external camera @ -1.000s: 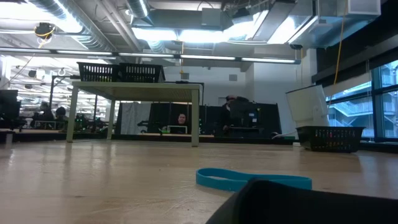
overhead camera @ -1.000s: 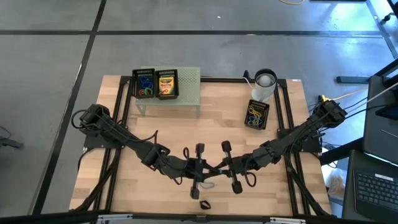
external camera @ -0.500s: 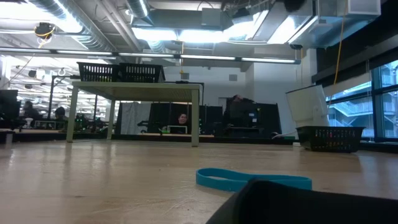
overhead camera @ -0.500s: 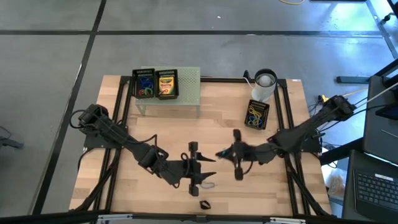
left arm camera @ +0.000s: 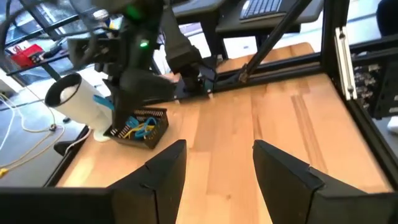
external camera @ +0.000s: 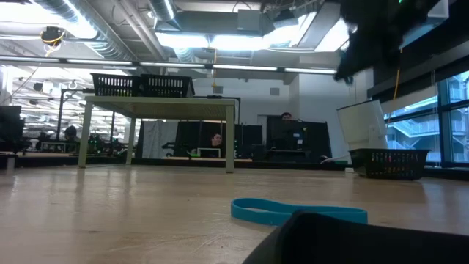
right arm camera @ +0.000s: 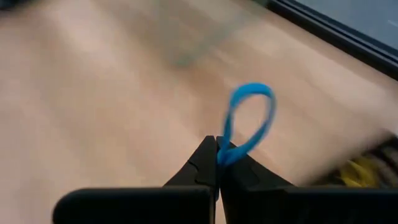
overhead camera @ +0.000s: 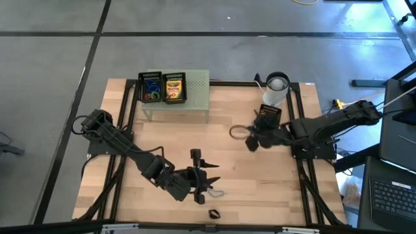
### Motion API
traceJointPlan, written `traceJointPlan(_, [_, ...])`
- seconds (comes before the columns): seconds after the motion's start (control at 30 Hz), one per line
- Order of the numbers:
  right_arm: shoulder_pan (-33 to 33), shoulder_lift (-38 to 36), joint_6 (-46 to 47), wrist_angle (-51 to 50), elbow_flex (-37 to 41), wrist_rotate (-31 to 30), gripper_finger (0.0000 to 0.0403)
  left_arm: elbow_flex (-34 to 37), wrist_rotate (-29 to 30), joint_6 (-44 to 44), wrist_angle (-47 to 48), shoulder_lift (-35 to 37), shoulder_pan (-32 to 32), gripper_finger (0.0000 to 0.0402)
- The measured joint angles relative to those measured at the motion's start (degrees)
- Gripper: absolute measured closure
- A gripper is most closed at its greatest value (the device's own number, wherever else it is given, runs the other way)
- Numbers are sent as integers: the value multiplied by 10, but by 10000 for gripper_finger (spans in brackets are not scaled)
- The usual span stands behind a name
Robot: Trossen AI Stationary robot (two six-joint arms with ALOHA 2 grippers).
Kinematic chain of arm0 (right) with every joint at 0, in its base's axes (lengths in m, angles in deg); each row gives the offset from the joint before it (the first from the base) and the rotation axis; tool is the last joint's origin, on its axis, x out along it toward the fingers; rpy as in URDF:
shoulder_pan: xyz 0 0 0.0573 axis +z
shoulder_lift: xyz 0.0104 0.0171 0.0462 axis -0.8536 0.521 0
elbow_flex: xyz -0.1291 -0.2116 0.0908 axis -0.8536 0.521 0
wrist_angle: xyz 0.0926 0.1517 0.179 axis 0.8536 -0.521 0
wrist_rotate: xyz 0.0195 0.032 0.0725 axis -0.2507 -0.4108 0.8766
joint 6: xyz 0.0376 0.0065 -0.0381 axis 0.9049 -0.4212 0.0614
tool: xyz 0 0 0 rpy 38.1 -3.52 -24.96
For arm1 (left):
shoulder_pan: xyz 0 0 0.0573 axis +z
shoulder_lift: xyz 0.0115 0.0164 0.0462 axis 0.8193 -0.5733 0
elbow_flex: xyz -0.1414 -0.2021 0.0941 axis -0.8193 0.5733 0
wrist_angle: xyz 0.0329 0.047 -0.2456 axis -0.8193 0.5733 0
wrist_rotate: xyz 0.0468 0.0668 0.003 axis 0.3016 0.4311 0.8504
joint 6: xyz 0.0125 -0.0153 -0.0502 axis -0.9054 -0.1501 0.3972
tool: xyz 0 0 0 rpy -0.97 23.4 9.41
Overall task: Pick & Place Office Desk Supplies
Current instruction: Put the blue rubber band into the black bin
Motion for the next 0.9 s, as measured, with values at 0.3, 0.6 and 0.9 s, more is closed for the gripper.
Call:
traceJointPlan(0.3, [-135, 6, 101, -167, 0, 28, 400, 0, 0, 19, 59, 0, 0, 229])
traceJointPlan(0.6, [-212, 21, 101, -182, 0, 68, 400, 0, 0, 67, 108, 0, 0, 240])
traceJointPlan(0.9, [-272, 61, 97, -200, 0, 110, 399, 0, 2, 91, 132, 0, -3, 245])
